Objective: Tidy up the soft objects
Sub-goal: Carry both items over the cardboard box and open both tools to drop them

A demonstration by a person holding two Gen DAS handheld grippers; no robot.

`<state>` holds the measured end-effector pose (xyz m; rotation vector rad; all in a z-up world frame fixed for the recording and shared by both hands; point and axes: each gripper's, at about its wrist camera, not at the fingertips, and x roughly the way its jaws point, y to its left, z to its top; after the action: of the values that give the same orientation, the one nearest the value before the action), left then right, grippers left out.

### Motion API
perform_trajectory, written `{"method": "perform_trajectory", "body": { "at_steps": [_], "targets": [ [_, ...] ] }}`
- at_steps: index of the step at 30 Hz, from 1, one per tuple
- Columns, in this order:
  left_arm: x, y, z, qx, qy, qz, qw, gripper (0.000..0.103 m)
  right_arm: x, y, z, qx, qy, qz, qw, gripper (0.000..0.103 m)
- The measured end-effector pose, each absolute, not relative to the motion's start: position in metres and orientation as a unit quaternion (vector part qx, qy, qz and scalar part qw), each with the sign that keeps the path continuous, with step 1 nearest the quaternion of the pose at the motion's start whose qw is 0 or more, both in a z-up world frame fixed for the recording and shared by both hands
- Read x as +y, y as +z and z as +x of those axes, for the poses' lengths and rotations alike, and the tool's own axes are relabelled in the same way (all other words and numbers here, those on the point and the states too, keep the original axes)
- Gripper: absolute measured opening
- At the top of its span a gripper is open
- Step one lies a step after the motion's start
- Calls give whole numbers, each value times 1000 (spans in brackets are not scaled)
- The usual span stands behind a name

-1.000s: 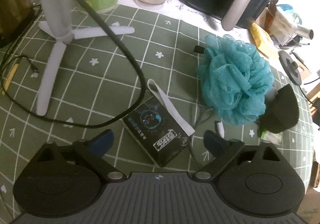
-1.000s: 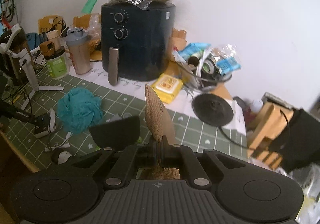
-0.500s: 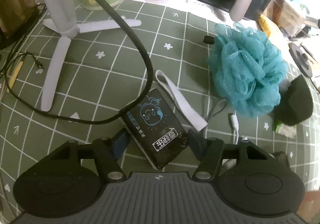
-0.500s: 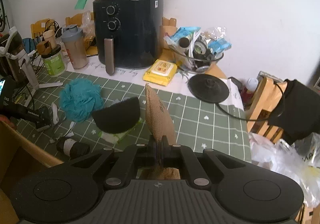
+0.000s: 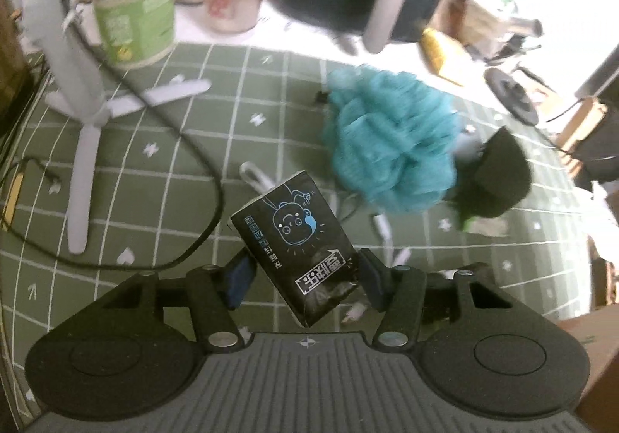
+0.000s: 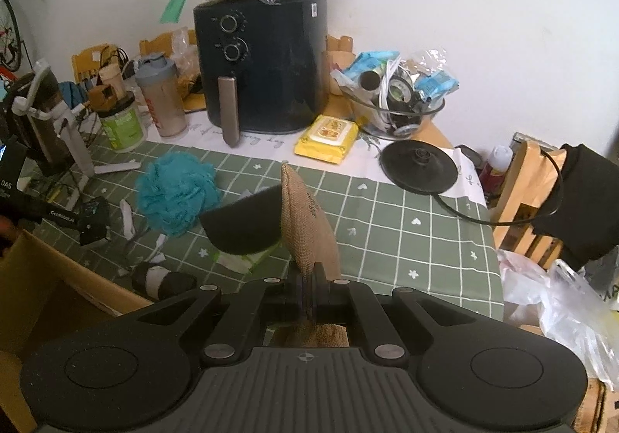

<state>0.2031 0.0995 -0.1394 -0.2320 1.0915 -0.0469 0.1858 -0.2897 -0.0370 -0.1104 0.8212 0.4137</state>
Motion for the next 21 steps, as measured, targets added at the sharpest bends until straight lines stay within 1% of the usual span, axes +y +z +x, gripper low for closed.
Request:
{"method": "perform_trajectory", "body": {
  "at_steps": [9,16,21],
  "targets": [
    [84,-93,203,480,-60,-99,870,56,-289,-17,176,369,221,-40,902,7],
    [70,-47,185,454,-82,-83,883,56,-289,6,163,346,246,-23,905,7],
    [58,-24,165,451,-96,-76,884,56,-289,21,152,339,276,5,899,7]
  ]
}}
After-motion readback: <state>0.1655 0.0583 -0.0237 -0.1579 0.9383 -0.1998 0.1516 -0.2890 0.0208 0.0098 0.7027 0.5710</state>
